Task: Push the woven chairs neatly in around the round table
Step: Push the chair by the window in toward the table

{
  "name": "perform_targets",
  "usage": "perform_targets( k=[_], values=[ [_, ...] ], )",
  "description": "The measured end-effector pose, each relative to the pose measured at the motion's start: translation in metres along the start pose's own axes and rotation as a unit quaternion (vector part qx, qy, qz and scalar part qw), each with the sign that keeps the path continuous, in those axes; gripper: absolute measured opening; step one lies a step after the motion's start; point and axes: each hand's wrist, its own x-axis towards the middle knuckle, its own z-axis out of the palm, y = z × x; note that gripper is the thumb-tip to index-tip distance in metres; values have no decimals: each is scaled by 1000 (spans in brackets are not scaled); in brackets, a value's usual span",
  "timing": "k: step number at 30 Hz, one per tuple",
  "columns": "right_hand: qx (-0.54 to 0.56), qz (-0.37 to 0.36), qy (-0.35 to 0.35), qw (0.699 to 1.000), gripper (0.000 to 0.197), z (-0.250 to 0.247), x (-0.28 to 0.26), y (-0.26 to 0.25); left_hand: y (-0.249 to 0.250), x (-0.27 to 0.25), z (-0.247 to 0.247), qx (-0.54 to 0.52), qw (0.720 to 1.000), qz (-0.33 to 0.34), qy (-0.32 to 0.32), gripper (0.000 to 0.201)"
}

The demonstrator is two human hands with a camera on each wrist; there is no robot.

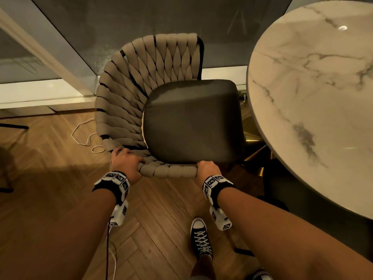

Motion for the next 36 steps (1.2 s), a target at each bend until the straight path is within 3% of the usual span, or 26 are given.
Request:
perform_targets(
  k=[16,22,26,29,32,36],
  values=[
    [-40,-27,-27,998,17,-10,-8,5,8,-5,3,10,1000,-26,0,42],
    [14,-56,-43,997,19,-21,-23,17,18,-13,-1,28,999,-44,-2,46],
    [72,-61,-41,995,28,-41,-48,36,36,-29,-20,27,998,-53,-30,30],
    [139,-37,-18,990,28,-57,-73,64,47,-49,-37,4,999,-47,-27,20],
    [200,-11,-9,980,26,-65,-113,115,61,-75,-31,-68,997,-26,8,24],
    [283,51,9,958,13,-61,-198,226,98,-126,24,-194,978,-23,-67,20]
  ],
)
